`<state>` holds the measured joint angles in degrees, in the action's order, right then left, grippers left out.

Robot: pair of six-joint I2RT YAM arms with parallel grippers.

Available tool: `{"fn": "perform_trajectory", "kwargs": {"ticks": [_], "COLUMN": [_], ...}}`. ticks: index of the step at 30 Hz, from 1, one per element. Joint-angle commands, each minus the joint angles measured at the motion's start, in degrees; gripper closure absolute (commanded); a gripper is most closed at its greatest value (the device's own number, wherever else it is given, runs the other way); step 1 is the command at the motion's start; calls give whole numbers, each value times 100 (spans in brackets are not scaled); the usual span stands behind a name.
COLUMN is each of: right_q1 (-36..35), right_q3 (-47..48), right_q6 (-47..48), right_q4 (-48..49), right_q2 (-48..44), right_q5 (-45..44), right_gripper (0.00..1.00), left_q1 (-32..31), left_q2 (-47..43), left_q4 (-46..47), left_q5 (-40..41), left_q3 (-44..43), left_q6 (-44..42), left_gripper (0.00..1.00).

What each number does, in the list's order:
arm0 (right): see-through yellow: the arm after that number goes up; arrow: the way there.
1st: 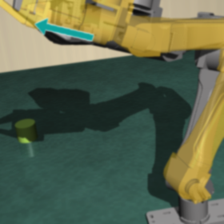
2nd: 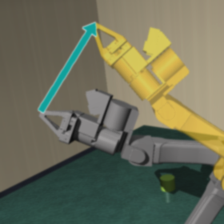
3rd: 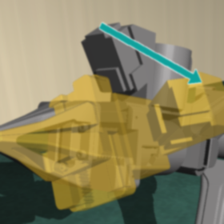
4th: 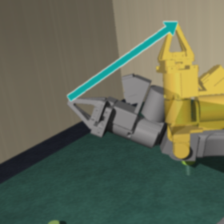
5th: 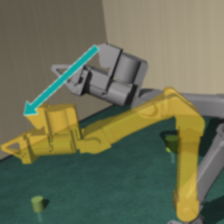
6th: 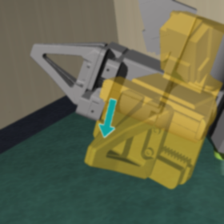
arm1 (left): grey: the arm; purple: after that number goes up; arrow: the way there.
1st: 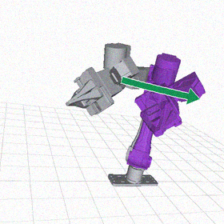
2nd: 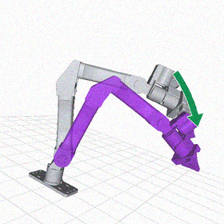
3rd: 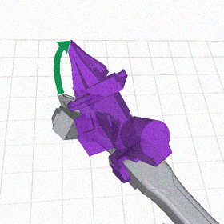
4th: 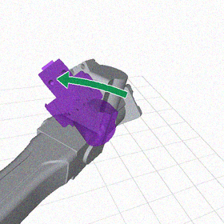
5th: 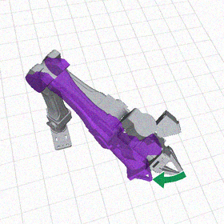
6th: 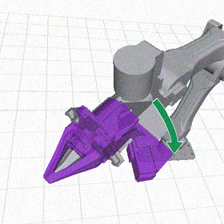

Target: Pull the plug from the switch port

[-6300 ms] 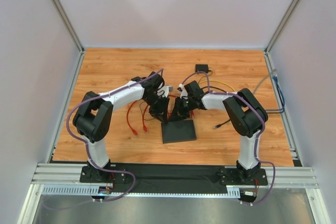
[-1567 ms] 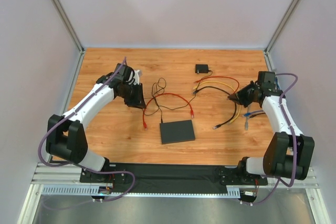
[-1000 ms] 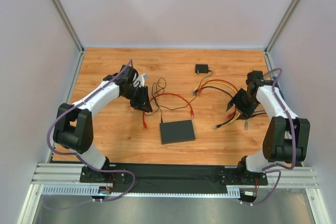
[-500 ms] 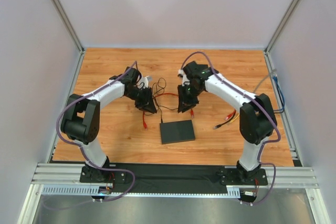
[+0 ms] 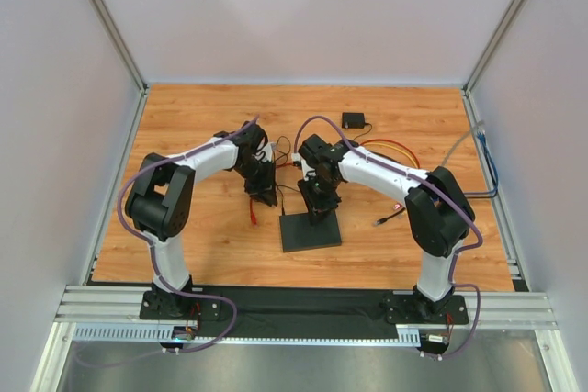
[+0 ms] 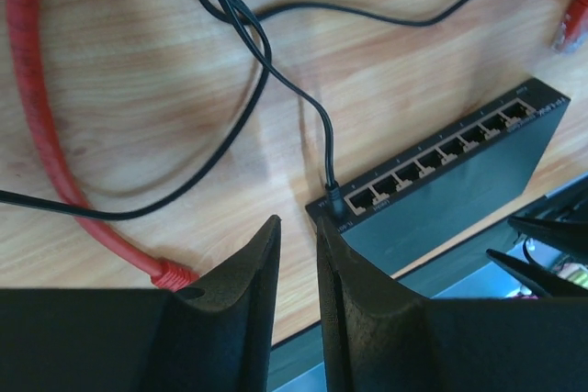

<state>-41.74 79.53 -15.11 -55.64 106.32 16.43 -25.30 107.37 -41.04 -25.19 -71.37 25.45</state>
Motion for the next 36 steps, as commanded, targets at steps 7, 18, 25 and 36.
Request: {"fn": "perform_trajectory", "kwargs": {"ticks": [7, 18, 25, 36], "right_q1": [-19, -28, -19, -28], "right_q3": [-288, -473, -526, -491], "right_q6": [61, -35, -62, -132], "right_q4": [422, 598, 606, 624], "right_q2": [2, 64, 73, 204], "right_q5": [-114, -25, 27, 98], "right_gripper": [73, 73, 73, 74], "left_q1": [-133, -274, -397, -458], "left_q2": [231, 477, 618, 776], "left_q4": [-168, -335, -396, -493], "left_q5": [322, 409, 401, 463], "left_q3": [-465, -711, -816, -887], "left_q6": [188, 311, 399, 452], "left_gripper": [65, 63, 64, 68]}}
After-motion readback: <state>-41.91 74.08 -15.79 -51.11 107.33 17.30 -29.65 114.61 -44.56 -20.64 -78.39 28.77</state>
